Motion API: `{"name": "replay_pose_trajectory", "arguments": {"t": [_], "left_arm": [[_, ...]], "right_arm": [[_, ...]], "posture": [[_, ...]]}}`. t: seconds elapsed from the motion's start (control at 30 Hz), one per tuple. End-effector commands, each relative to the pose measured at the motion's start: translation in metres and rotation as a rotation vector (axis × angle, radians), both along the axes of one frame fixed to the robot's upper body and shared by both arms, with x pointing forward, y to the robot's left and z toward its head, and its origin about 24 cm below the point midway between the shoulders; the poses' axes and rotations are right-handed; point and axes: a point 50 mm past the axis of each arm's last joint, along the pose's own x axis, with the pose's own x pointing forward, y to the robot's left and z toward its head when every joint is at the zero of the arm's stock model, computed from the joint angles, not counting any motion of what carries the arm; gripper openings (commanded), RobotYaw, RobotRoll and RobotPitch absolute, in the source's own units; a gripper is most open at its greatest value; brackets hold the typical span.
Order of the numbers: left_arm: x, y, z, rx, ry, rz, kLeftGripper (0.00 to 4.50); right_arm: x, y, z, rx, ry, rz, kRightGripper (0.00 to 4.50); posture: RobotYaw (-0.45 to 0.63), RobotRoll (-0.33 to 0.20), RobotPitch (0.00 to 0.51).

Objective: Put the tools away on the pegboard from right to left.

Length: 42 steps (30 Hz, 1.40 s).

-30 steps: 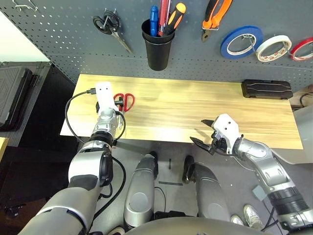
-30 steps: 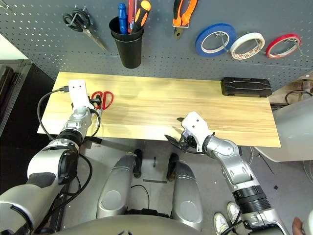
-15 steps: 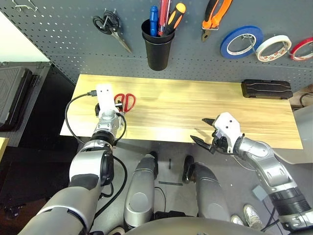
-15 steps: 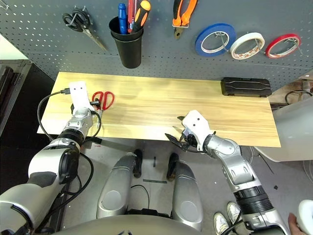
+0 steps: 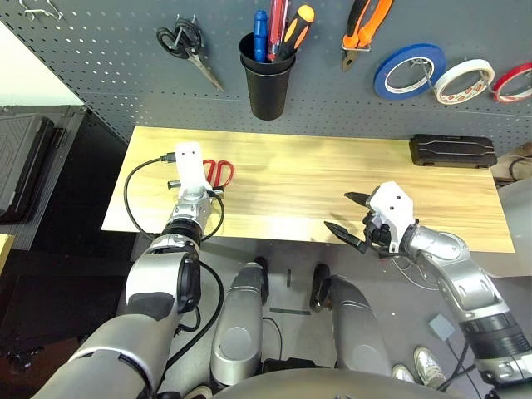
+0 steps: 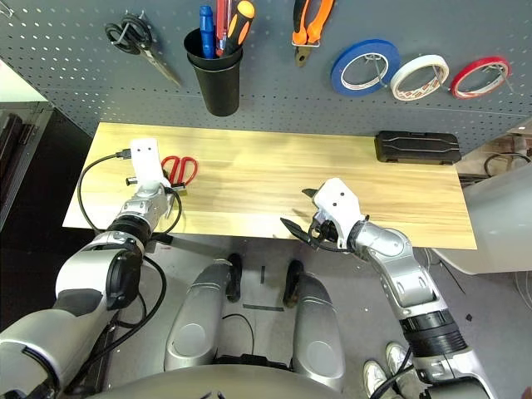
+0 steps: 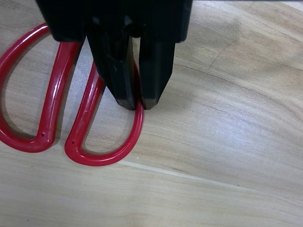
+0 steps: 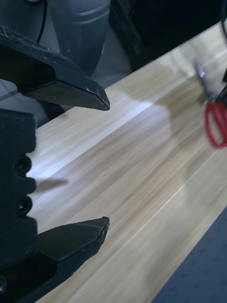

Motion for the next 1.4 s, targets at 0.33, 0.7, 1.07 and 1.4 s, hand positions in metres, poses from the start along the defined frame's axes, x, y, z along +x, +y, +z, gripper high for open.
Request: {"name": "replay_pose_trajectory", "arguments": {"t": [0.33, 0.7, 1.07, 1.4], "left_arm": [[-0.005, -0.008, -0.003, -0.101, -0.046, 0.015, 0.03], [-0.022, -0.014, 0.046, -0.165, -0.303, 0.022, 0.03], [-0.057, -0.009, 0.094, -0.223, -0.578, 0.021, 0.03], [-0.075, -0.022, 0.132, -0.268, -0.763, -0.157, 0.03]], "right_arm": [[0.008, 0.005, -0.015, -0.013, 0.011, 0.102, 4.5], [0.031, 0.016, -0.019, 0.027, -0.042, 0.141, 4.5], [0.05, 0.017, -0.018, 0.054, -0.094, 0.142, 4.5], [0.058, 0.006, -0.006, 0.176, -0.163, 0.109, 4.5]], "posture": [[0.24, 0.0, 0.302], [0.33, 0.0, 0.255], [0.41, 0.0, 0.216], [0.41, 0.0, 0.194]]}}
